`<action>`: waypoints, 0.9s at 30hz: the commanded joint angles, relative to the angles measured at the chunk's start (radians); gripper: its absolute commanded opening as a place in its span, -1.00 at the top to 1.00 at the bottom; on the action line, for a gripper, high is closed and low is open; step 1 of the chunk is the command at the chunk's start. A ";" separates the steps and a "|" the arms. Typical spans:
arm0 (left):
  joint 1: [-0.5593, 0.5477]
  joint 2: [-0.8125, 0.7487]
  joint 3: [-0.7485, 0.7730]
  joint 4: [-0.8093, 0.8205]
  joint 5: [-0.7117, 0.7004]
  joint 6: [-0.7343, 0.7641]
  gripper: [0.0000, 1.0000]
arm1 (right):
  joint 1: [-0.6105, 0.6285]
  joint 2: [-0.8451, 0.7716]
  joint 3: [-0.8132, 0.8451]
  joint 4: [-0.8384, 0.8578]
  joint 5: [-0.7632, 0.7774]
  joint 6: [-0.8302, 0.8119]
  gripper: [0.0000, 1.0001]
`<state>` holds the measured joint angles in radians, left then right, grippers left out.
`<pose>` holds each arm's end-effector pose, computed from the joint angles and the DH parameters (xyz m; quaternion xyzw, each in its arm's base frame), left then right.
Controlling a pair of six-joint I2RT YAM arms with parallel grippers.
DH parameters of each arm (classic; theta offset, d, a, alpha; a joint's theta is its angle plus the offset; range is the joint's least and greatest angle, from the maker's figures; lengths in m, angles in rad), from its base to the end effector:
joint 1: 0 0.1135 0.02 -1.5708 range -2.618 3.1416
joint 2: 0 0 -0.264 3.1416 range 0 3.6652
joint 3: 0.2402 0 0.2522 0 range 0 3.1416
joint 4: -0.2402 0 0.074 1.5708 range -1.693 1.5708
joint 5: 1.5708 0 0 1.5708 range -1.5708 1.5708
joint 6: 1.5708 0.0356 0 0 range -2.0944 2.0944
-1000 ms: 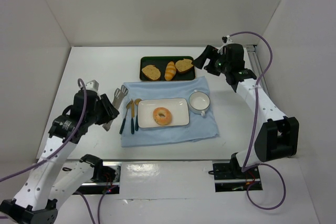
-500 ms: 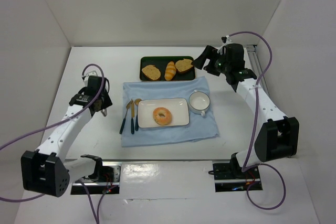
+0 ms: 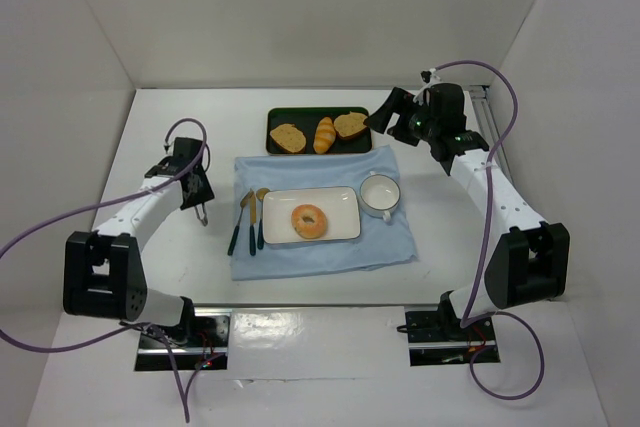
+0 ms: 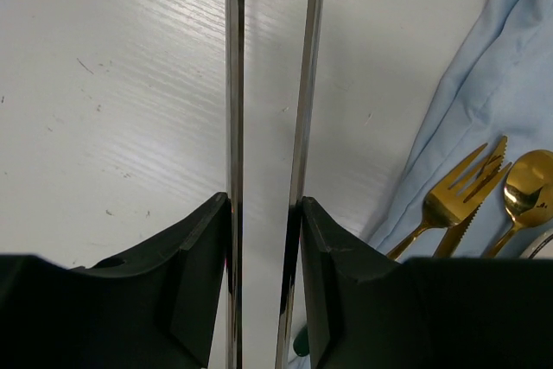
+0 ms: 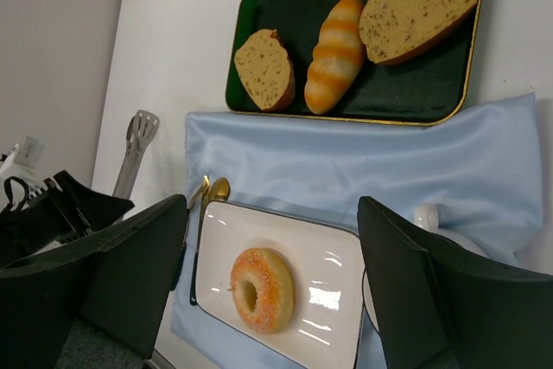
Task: Place the bread
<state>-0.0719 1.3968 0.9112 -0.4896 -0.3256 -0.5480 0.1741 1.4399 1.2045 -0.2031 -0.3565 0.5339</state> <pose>0.2795 -0.0087 0.2231 -0.2687 0.9055 0.0592 0.3230 0.3277 0.0703 0.3309 0.0551 0.8342 0.3234 0.4433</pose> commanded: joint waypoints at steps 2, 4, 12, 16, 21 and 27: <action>0.021 0.024 0.032 0.042 0.052 0.036 0.03 | 0.008 -0.027 0.018 0.002 -0.010 -0.005 -0.72; 0.030 0.057 0.032 0.042 0.063 0.036 0.03 | 0.008 -0.027 0.018 0.002 -0.010 -0.005 -0.72; 0.030 0.209 0.087 0.051 0.100 0.016 0.05 | 0.008 -0.027 0.018 0.011 -0.001 -0.005 -0.72; 0.030 0.280 0.132 0.051 0.109 0.016 0.05 | 0.008 -0.027 0.027 0.002 -0.001 -0.005 -0.72; 0.030 0.353 0.204 0.060 0.109 0.016 0.05 | 0.008 -0.018 0.049 -0.009 -0.001 -0.014 -0.72; 0.061 0.444 0.250 0.060 0.097 0.046 0.05 | -0.001 -0.009 0.049 -0.018 -0.001 -0.023 -0.72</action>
<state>-0.0349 1.8011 1.1267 -0.4400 -0.2276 -0.5243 0.1741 1.4399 1.2049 -0.2111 -0.3561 0.5320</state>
